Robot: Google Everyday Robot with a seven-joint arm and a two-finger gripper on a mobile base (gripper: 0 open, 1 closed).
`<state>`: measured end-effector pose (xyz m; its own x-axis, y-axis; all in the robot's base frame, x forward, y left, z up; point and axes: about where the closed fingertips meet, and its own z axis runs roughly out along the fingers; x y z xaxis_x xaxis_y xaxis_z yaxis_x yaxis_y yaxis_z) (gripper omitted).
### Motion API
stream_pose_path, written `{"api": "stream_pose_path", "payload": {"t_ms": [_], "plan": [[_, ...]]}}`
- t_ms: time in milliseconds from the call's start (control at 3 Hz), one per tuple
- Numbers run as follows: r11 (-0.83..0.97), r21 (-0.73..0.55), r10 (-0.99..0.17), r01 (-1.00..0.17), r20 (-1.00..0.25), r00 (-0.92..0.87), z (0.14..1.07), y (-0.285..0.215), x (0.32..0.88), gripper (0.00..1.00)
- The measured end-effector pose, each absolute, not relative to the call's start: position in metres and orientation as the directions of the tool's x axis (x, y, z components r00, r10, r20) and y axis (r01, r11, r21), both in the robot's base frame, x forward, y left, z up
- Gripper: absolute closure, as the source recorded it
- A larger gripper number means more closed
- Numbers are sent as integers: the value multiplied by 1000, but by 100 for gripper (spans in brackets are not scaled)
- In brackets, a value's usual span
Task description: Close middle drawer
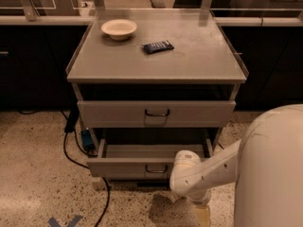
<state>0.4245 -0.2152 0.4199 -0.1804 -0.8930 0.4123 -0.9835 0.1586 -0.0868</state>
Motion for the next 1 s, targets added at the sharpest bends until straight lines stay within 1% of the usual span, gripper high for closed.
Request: {"api": "stream_pose_path", "payload": {"t_ms": [333,667,1000], "plan": [[144,-110,-905,-983,388,-176,404,-222,457,0],[90,-149,-920,-985,366,-139,393,-218,503,0],[80,-156,-923,-985,363,-132,392,-217,510,0]]}}
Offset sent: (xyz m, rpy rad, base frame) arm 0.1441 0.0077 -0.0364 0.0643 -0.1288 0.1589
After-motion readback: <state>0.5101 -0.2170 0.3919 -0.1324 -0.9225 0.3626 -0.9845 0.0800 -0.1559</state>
